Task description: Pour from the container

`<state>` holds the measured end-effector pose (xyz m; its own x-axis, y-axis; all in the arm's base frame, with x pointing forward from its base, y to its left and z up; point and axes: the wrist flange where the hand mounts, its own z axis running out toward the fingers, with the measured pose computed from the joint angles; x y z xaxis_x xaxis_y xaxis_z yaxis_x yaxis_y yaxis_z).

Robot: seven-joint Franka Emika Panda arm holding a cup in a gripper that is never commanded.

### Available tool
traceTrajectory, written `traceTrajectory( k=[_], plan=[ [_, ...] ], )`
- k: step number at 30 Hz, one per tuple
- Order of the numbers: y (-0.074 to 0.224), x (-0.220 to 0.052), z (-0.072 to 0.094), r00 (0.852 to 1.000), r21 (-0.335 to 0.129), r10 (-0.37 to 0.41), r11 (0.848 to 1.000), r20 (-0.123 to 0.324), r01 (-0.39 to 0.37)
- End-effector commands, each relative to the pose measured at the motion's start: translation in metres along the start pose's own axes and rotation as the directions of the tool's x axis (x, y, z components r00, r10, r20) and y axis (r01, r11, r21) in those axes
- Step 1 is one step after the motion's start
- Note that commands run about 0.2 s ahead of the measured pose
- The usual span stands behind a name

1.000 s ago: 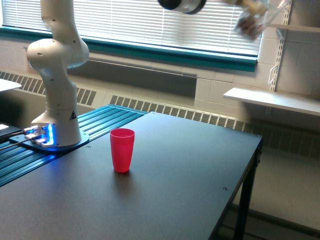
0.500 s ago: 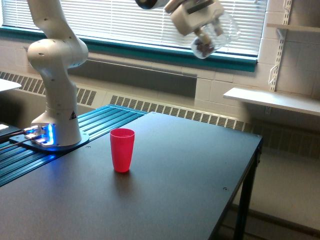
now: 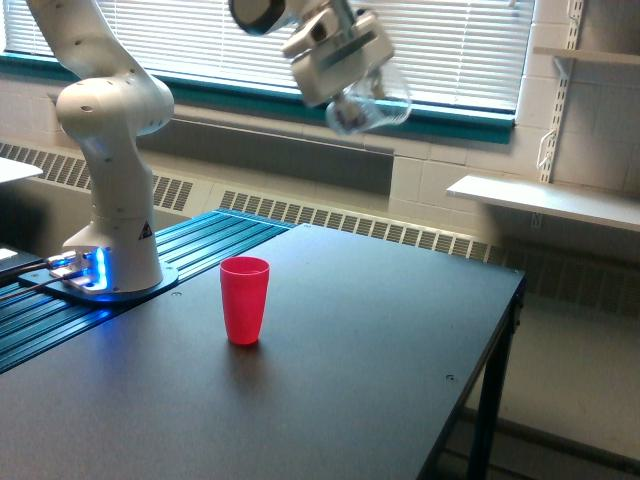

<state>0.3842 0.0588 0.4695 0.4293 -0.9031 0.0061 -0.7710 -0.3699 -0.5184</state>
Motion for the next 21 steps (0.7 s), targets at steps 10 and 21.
traceTrajectory(
  k=[10,21],
  plan=[
    [0.12,-0.007,0.052,0.988,-0.222,0.113,0.971,0.109,-0.087],
    [0.129,-0.019,0.05,0.982,-0.244,0.146,0.963,0.118,-0.113]
  ],
)
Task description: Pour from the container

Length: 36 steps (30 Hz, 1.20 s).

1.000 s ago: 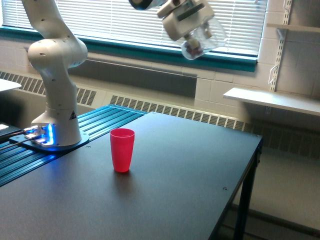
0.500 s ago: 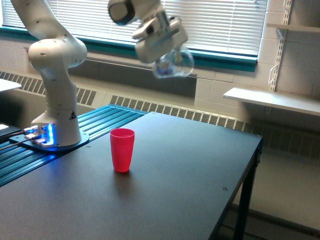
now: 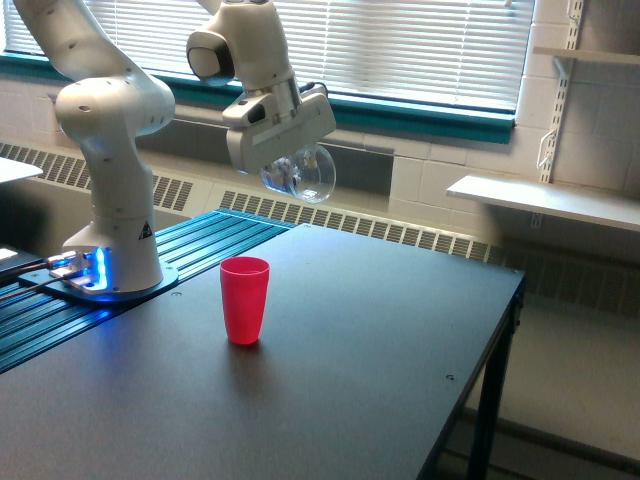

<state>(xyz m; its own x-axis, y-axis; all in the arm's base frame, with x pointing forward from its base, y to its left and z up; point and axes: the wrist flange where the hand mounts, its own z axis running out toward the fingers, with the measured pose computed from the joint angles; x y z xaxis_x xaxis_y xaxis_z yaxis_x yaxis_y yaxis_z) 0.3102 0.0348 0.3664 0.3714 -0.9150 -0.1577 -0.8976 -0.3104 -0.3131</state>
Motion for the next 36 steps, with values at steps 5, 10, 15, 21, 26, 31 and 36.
traceTrajectory(
  k=[5,10,15,21,26,31,36],
  plan=[
    [0.011,-0.011,0.005,1.0,-0.037,0.023,0.999,0.015,-0.022],
    [0.013,-0.017,0.005,1.0,-0.059,0.009,0.998,0.026,-0.008],
    [0.019,-0.021,0.005,1.0,-0.114,0.017,0.993,0.015,-0.015],
    [0.022,-0.019,0.002,0.999,-0.118,0.012,0.993,0.034,-0.007],
    [0.027,-0.011,-0.003,0.999,-0.13,0.029,0.991,0.038,-0.024],
    [0.032,-0.002,-0.01,0.998,-0.145,0.061,0.988,0.0,-0.06],
    [0.036,0.006,-0.012,0.996,-0.156,0.089,0.984,-0.013,-0.09]
  ],
)
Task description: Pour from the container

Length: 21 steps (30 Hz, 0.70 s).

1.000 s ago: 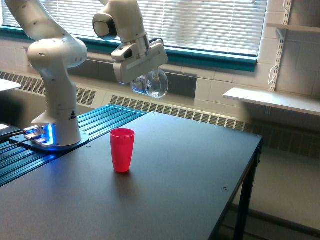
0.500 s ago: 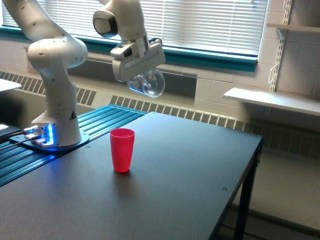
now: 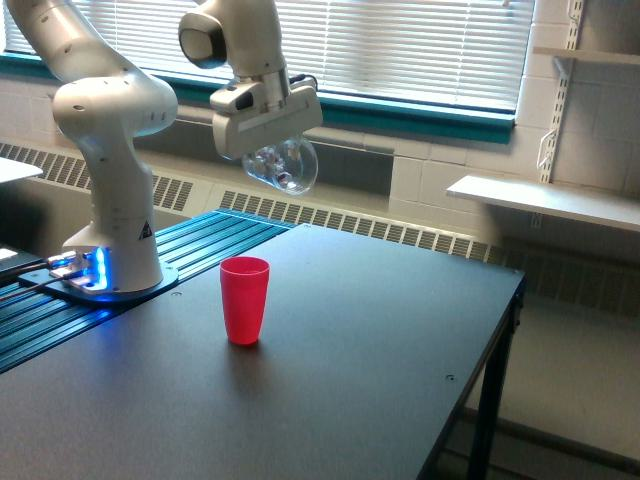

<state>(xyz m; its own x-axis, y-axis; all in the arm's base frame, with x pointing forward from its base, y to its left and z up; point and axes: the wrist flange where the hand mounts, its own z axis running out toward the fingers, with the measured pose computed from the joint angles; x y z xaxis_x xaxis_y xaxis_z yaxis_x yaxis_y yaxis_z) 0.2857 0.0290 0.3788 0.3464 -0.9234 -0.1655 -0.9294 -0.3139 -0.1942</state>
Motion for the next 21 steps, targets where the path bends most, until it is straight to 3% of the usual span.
traceTrajectory(
  k=[1,21],
  plan=[
    [0.015,0.014,0.008,0.998,-0.034,0.07,0.997,-0.006,-0.07],
    [0.039,0.06,0.019,0.98,-0.111,0.197,0.974,-0.021,-0.198]
  ],
)
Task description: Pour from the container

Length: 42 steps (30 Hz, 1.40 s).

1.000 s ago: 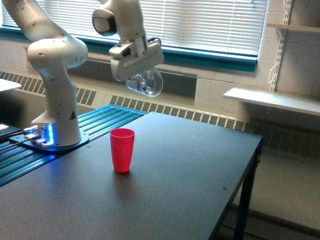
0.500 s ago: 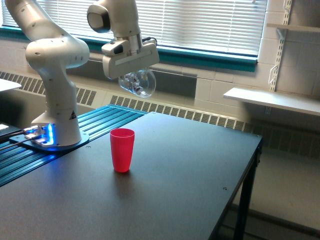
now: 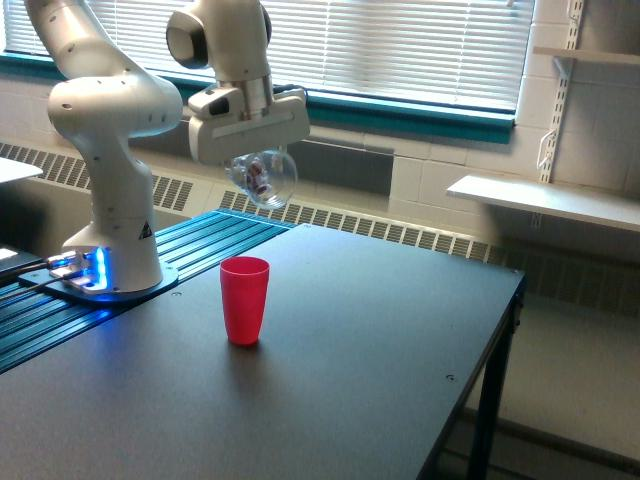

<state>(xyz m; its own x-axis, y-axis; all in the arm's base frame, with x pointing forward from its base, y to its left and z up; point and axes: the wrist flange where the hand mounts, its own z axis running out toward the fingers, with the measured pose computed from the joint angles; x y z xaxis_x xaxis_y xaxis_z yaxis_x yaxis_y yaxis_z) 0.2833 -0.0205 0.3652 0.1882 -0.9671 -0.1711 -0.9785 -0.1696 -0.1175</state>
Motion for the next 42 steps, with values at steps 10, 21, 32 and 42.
traceTrajectory(
  k=[10,21,32,42],
  plan=[
    [0.021,0.023,0.032,0.999,-0.114,0.026,0.993,0.047,-0.021],
    [0.026,0.028,0.047,0.993,-0.144,0.04,0.989,0.11,-0.024],
    [0.026,0.03,0.053,0.99,-0.136,0.039,0.99,0.139,-0.02],
    [0.029,0.03,0.055,0.982,-0.131,0.043,0.991,0.183,-0.019]
  ],
)
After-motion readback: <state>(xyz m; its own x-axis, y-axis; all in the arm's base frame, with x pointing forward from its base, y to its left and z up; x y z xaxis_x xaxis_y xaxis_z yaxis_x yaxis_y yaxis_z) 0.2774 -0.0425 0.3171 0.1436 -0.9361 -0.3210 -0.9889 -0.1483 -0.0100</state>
